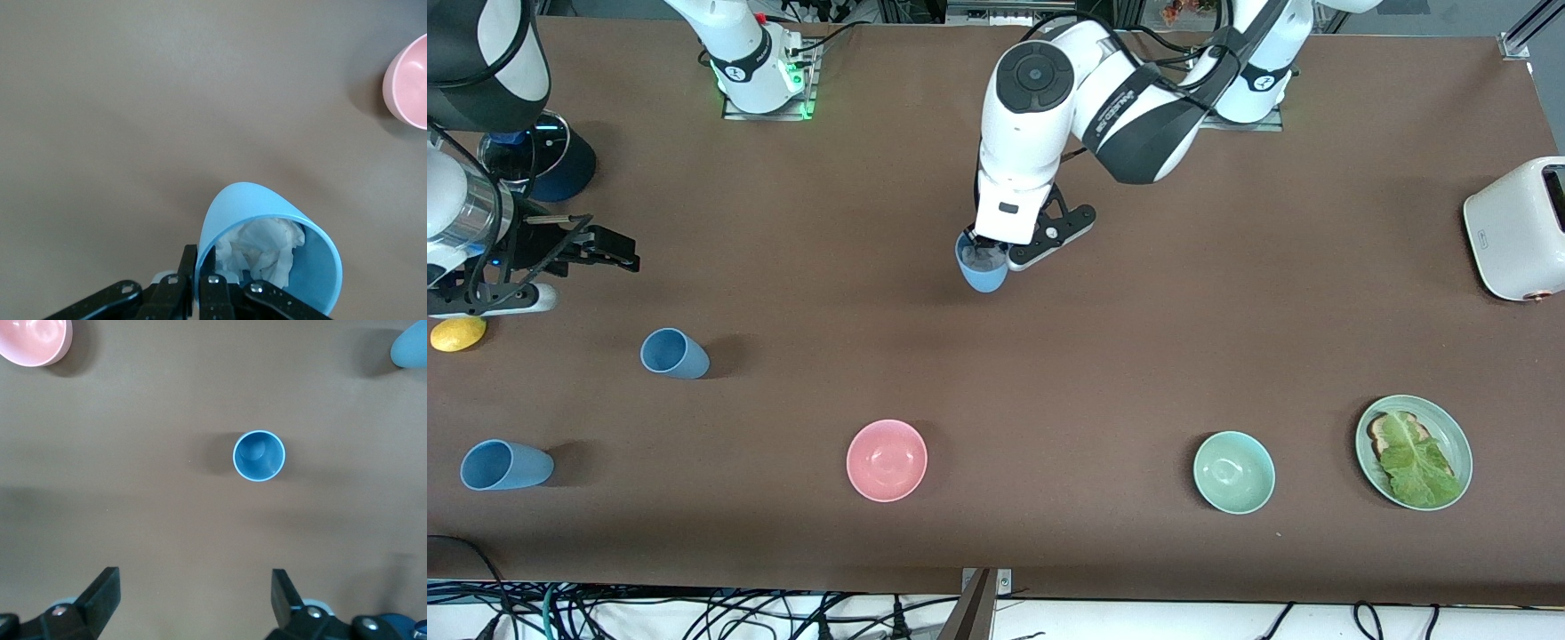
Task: Stack blue cups with both arms
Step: 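Carry the tissue cup to mid-table while the right gripper reaches the blue cup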
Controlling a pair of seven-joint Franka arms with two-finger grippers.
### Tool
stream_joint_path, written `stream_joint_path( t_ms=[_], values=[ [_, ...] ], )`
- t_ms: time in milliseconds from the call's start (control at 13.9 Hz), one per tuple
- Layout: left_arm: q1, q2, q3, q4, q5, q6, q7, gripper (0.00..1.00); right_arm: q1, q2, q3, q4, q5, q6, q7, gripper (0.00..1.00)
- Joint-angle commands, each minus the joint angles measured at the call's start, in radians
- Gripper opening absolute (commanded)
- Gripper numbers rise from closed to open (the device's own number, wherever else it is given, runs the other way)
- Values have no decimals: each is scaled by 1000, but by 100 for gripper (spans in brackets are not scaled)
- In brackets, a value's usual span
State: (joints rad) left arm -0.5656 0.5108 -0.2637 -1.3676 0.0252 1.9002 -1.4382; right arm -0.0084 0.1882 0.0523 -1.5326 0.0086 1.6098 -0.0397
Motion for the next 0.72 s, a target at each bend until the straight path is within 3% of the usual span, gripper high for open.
stream_joint_path(
  t_ms=[0, 288, 649],
  values=[
    [-16, 41, 17, 22, 19, 26, -36, 0, 1, -6, 4, 14, 4, -24, -19, 100],
    [-33, 119, 18, 19, 102, 83, -72, 0, -2, 7, 3, 14, -13, -21, -86, 100],
    [-56, 181, 18, 19, 118, 172, -149, 0, -7, 57, -2, 17, -47, 10, -126, 97]
  ],
)
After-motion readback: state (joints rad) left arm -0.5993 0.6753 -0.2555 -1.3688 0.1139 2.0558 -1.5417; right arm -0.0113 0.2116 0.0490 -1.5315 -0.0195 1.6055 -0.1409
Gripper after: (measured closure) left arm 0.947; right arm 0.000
